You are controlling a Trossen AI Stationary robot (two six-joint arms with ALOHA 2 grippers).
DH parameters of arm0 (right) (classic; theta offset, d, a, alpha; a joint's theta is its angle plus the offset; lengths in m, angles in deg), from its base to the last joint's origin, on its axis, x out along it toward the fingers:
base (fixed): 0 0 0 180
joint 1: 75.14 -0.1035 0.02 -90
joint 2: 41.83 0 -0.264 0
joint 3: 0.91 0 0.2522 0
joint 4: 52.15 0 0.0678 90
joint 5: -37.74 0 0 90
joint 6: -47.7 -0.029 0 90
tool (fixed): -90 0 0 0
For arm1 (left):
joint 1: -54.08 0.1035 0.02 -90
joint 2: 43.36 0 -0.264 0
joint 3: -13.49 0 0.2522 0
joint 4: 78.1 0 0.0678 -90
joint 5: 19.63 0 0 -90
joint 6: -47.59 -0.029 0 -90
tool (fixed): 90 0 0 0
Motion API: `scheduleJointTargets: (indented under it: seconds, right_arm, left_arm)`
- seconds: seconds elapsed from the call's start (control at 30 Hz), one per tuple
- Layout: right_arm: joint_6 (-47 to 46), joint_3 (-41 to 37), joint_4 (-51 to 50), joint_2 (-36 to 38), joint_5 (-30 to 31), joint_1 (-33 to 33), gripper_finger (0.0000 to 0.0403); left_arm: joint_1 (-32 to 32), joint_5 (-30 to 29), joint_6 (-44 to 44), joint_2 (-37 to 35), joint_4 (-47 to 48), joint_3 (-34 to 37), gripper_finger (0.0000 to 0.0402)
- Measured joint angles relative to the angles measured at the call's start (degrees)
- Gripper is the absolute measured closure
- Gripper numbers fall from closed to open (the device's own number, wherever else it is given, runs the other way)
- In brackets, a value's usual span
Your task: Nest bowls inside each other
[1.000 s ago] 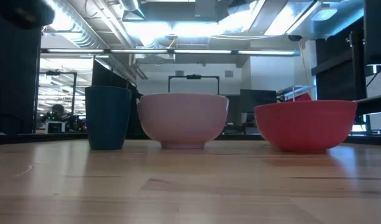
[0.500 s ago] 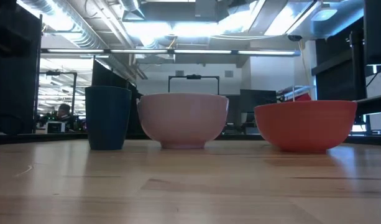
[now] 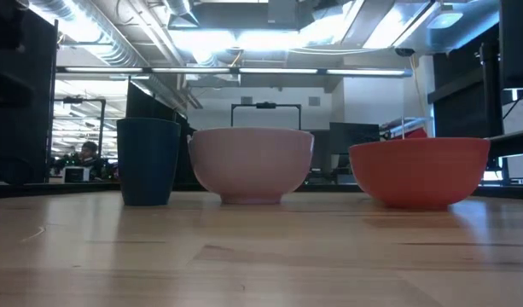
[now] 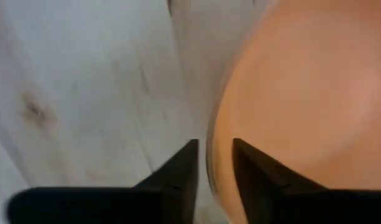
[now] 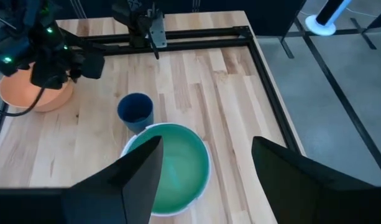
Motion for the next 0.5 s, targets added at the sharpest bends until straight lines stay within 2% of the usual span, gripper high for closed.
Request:
scheduleJointTargets:
  seconds: [0.07,0.23,0.4,0.5]
  right_arm:
    - [0.00,0.00,-0.99,0.04,0.83,0.00,0.0171]
    - [-0.74,-0.04,-8.08,1.43,3.28,-0.07,0.0171]
    - [-4.34,-0.04,-17.17,4.90,4.95,-0.20,0.0171]
    - [-7.33,-5.85,-15.65,8.48,6.78,-2.54,0.0171]
  left_arm:
    - [0.02,1.42,-0.52,0.00,-0.33,0.00,0.0384]
    - [2.51,5.64,-0.37,0.04,4.18,-3.85,0.0400]
    - [10.94,5.90,-6.53,0.04,18.87,-17.47,0.0401]
    - [18.02,3.84,-12.02,2.93,23.40,-26.63,0.0401]
